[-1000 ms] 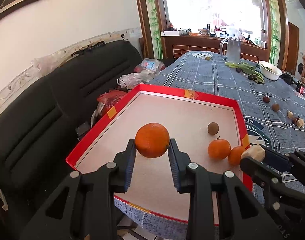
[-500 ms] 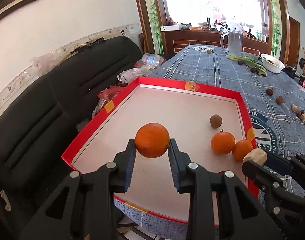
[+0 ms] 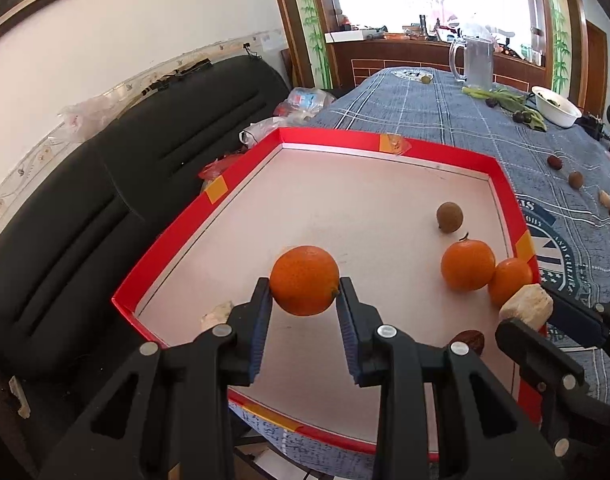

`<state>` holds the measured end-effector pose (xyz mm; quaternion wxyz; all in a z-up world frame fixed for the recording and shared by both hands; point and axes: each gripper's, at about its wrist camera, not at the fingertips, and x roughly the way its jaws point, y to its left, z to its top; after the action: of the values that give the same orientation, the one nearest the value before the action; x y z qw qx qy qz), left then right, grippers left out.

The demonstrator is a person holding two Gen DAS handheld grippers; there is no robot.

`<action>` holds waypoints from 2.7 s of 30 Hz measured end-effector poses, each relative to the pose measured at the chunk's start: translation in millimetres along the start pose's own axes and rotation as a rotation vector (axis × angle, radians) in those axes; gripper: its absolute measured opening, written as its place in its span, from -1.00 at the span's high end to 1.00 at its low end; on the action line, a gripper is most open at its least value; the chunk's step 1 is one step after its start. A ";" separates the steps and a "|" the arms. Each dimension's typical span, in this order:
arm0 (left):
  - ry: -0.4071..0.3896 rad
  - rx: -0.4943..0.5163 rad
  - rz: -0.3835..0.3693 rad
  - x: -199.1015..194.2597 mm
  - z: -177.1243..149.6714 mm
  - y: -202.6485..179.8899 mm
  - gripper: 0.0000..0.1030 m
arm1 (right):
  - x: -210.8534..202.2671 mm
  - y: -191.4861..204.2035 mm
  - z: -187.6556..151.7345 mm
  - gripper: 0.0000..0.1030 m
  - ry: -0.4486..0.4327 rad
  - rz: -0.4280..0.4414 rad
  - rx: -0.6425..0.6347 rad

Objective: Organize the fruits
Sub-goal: 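Carry the orange over the tray with the left gripper while the right releases the cylinder into it, then move both open grippers from the tray back to the pieces on the tablecloth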

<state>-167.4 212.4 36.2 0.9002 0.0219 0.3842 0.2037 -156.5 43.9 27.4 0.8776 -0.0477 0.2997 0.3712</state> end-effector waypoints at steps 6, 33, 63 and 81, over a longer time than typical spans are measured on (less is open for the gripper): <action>-0.016 -0.007 0.045 -5.4 -0.8 1.0 -0.39 | -2.2 1.7 -0.4 0.18 -0.001 0.033 -0.013; -0.279 0.129 -0.096 -131.8 40.9 -100.8 -1.00 | -175.2 -126.8 -4.0 -0.52 -0.312 -0.341 0.175; -0.385 0.256 -0.260 -204.2 41.5 -190.4 -1.00 | -273.7 -189.7 -22.0 -0.54 -0.473 -0.577 0.300; -0.379 0.240 -0.247 -197.9 43.1 -186.3 -1.00 | -273.2 -201.0 -27.8 -0.54 -0.455 -0.572 0.318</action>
<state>-195.1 -29.2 165.2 0.9652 0.1192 0.2296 0.0374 -182.2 -279.5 130.2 0.9859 0.0906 0.1263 0.0617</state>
